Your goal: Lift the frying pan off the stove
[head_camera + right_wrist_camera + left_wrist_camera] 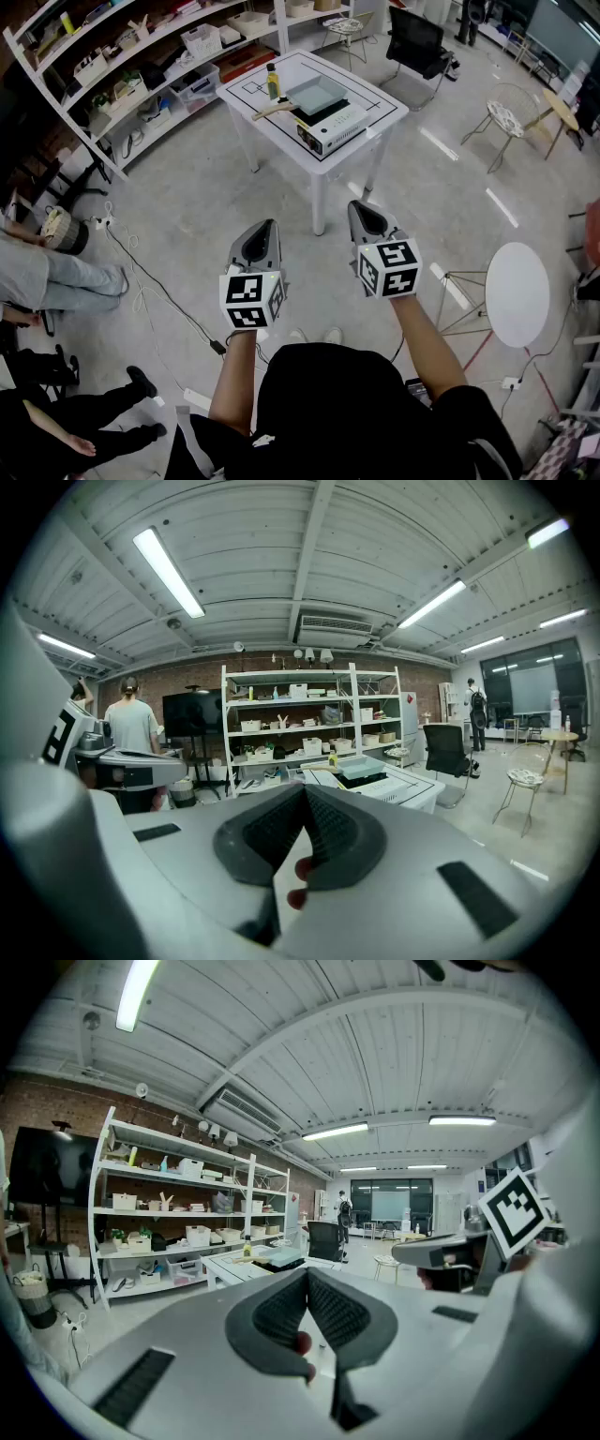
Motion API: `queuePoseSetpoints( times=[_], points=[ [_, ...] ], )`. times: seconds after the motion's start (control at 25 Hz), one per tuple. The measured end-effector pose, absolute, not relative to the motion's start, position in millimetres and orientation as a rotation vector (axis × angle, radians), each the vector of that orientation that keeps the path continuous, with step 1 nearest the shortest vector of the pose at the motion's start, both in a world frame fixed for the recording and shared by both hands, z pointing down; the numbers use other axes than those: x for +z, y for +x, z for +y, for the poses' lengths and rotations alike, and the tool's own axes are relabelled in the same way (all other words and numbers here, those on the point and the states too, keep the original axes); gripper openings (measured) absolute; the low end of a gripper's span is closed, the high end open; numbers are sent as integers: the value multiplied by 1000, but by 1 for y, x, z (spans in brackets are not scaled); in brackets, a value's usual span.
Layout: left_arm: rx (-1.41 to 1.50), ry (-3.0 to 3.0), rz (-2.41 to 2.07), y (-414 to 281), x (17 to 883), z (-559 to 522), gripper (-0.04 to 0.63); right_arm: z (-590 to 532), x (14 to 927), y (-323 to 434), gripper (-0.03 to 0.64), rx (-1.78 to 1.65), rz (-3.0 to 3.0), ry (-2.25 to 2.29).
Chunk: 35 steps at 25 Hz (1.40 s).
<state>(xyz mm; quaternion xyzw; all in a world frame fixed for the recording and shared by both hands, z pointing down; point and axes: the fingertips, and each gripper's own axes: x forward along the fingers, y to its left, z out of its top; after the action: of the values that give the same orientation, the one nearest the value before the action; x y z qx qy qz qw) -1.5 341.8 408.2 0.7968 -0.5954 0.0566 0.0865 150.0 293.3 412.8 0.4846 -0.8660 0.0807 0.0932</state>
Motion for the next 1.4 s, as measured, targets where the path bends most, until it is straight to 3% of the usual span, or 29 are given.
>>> queuePoseSetpoints(
  times=[0.84,1.4],
  points=[
    [197,2305,-1811,5,426,334,12,279,434,158,2,308,-2609,1333],
    [201,2284,-1787,-12,437,252,12,207,444,147,2,332,-2576,1336]
  ],
)
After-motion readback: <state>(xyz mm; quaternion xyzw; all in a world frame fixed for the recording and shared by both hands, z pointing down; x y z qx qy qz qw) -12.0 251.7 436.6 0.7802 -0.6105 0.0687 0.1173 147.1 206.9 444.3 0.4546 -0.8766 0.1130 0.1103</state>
